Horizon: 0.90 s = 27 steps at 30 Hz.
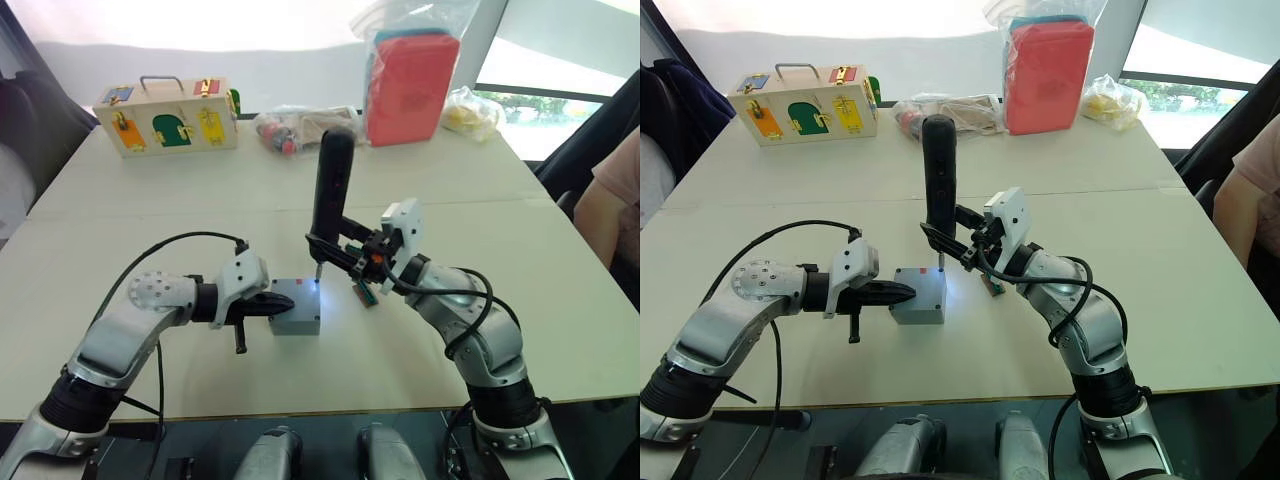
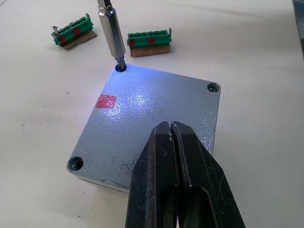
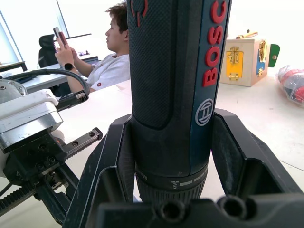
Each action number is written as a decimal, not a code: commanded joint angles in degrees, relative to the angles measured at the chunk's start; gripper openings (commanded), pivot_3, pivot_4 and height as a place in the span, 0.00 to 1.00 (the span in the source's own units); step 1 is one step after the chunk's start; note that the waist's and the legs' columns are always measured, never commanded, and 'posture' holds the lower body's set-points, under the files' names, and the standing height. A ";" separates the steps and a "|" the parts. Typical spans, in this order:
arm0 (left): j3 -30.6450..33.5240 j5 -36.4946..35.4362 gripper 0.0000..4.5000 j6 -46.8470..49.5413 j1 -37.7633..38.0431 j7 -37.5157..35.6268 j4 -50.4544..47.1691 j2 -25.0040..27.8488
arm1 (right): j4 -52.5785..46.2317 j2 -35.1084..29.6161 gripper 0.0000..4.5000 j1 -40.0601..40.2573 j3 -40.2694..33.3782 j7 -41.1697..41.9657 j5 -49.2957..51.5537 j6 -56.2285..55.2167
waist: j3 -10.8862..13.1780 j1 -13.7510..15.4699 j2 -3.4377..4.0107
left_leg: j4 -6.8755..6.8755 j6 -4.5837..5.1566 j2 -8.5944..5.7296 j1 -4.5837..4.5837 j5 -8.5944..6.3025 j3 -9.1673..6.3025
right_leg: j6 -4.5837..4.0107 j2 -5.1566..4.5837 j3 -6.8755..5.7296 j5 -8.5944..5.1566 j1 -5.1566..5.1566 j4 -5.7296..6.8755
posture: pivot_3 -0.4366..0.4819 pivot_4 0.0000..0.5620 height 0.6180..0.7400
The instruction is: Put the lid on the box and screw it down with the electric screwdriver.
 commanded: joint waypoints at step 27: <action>-3.21 1.62 0.00 1.86 2.71 -0.29 1.37 0.94 | 2.04 -1.24 0.40 5.31 6.46 -2.87 -7.40 1.98 | -0.67 0.07 -0.28 | -0.21 0.04 0.02 0.92 -0.04 -0.03 | 0.00 0.00 -0.01 -0.05 0.71 -0.30 | 0.48 0.27 1.00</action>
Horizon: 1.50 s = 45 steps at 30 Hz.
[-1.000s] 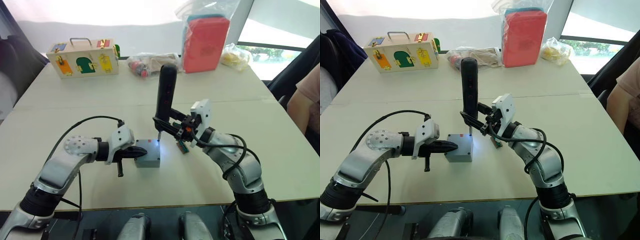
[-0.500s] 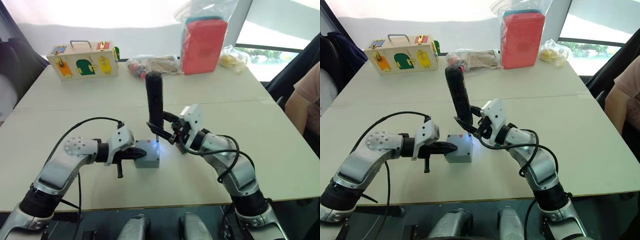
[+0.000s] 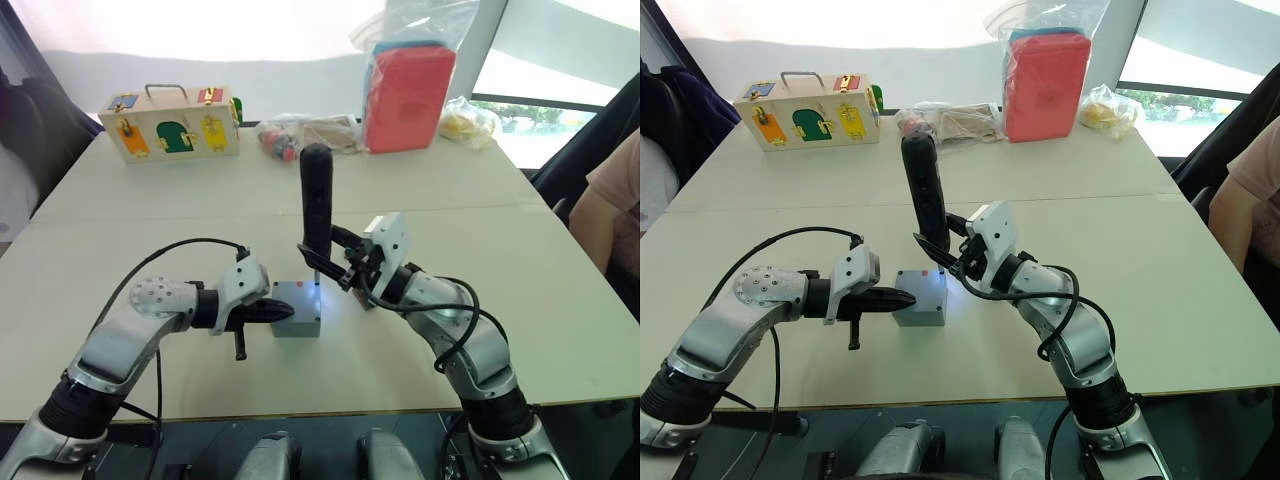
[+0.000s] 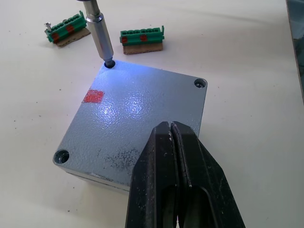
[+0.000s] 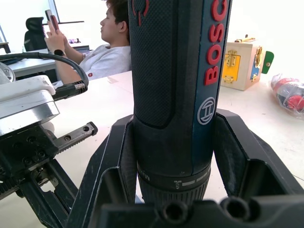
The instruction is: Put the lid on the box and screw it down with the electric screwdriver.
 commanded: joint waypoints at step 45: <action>-1.48 -9.83 0.00 4.86 -12.06 -9.18 -5.21 2.16 | 37.40 -42.85 0.40 -32.03 -8.23 -9.22 41.18 66.40 | 2.34 -0.34 0.31 | 0.74 0.04 0.10 -2.20 0.07 0.52 | -0.14 -0.01 0.07 0.17 -1.99 0.57 | 0.48 0.27 1.00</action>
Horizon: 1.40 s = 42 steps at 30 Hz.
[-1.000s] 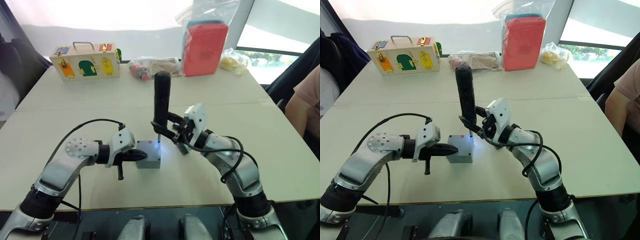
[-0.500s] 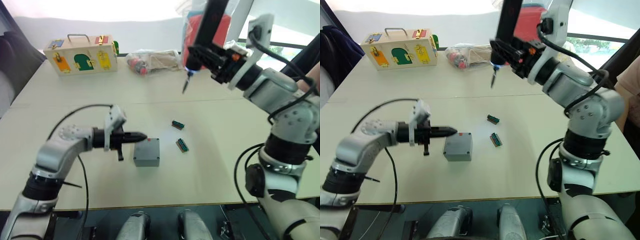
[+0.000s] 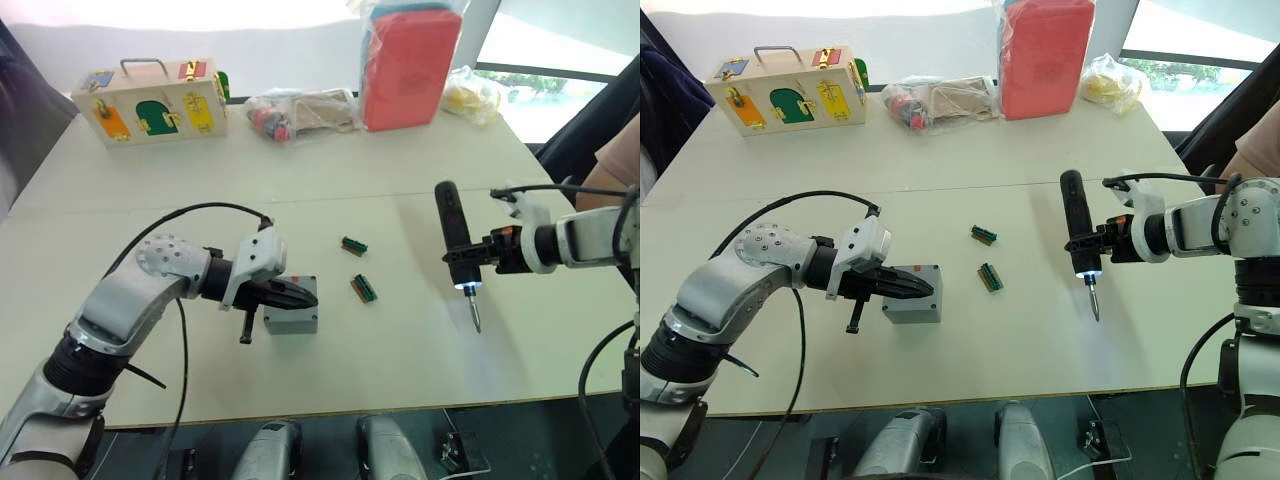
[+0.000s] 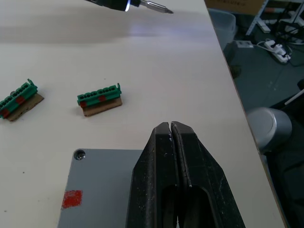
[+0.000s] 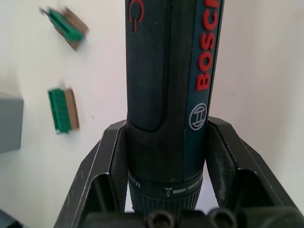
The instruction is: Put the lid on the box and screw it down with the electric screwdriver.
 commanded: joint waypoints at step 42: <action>9.85 1.23 0.00 3.41 15.58 17.27 2.09 -1.18 | -45.00 15.32 0.98 24.76 12.55 25.67 -25.64 -42.07 | -0.15 1.68 -0.22 | 0.55 -0.20 -0.10 0.14 0.07 -0.15 | 0.28 -0.02 -0.01 0.38 0.34 0.00 | 0.48 0.27 1.00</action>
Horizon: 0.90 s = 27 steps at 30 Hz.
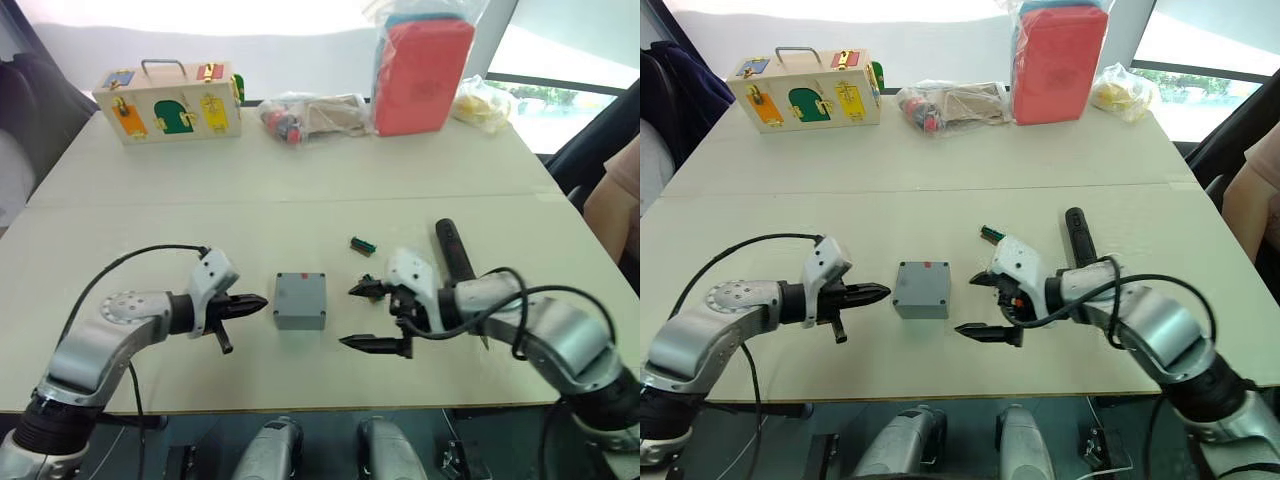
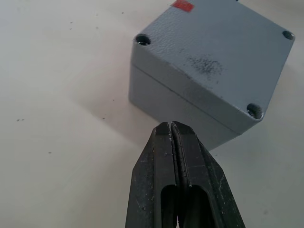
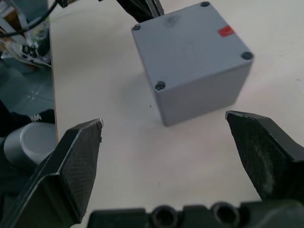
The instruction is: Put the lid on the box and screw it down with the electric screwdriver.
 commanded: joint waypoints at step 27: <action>0.79 1.55 0.00 -5.15 2.03 -12.02 4.20 6.46 | 6.10 1.70 0.98 -5.83 0.84 5.93 -5.65 -4.11 | -0.02 -0.60 0.01 | 0.06 0.13 0.01 0.01 -0.07 0.03 | 0.01 0.03 -0.05 0.01 -0.01 0.06 | 0.48 0.27 1.00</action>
